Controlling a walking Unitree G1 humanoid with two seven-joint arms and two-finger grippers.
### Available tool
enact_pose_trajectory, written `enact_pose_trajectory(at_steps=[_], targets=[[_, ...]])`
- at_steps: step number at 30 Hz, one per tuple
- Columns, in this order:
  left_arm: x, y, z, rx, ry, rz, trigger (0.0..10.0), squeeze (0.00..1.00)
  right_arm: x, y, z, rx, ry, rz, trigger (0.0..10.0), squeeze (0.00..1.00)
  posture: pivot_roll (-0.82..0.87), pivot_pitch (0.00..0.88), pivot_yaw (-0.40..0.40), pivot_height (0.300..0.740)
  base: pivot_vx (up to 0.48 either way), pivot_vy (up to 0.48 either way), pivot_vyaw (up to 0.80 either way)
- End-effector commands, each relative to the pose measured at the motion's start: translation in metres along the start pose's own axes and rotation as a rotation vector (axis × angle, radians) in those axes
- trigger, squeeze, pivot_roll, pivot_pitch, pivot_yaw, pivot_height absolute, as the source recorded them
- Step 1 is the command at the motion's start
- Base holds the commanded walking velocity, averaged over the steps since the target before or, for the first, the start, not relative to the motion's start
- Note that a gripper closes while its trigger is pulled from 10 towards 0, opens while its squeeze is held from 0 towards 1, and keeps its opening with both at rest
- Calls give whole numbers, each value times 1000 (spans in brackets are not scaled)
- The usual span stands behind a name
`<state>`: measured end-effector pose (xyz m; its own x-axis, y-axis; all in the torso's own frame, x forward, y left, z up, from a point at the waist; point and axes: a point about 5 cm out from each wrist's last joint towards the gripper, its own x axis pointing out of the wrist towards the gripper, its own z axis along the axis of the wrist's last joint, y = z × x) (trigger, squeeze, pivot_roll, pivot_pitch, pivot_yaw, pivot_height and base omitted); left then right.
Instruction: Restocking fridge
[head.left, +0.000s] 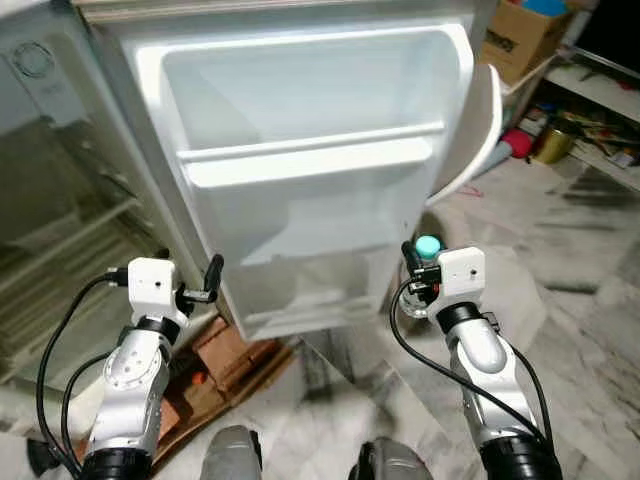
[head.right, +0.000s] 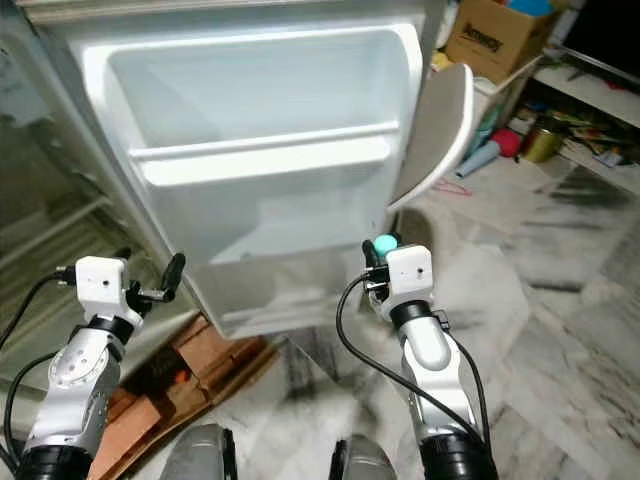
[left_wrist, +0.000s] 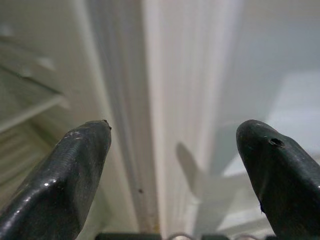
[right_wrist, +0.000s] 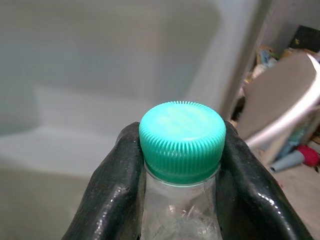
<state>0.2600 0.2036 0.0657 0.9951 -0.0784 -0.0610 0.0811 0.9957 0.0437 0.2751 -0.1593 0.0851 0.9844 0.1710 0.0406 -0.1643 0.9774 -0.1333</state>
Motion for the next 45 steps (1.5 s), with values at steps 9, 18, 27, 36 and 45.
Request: enact_pose_trajectory(at_steps=[9, 18, 27, 36, 45], targets=[[-17, -10, -22, -20, 83, 5, 10000, 0, -13, 3, -2, 52, 20, -21, 10000, 0, 63, 0, -38, 740, 0, 0, 0], [-16, -12, -26, -43, 105, 27, 10000, 0, -8, -2, 3, 104, 12, -46, 10000, 0, 57, 0, -42, 740, -29, 0, 0], [-13, -9, -24, -18, 107, 22, 10000, 0, -7, -5, -1, 129, 38, -75, 10000, 0, 63, 0, -40, 740, -206, 0, 0], [-12, -10, -22, 4, 97, -1, 10000, 0, 0, -1, 2, 145, 34, -76, 10000, 0, 67, 0, -31, 740, -28, -116, 0], [-8, -6, -20, 17, 93, -4, 10000, 0, 4, 0, 1, 154, 32, -94, 10000, 0, 74, 0, -22, 740, 0, -480, 0]])
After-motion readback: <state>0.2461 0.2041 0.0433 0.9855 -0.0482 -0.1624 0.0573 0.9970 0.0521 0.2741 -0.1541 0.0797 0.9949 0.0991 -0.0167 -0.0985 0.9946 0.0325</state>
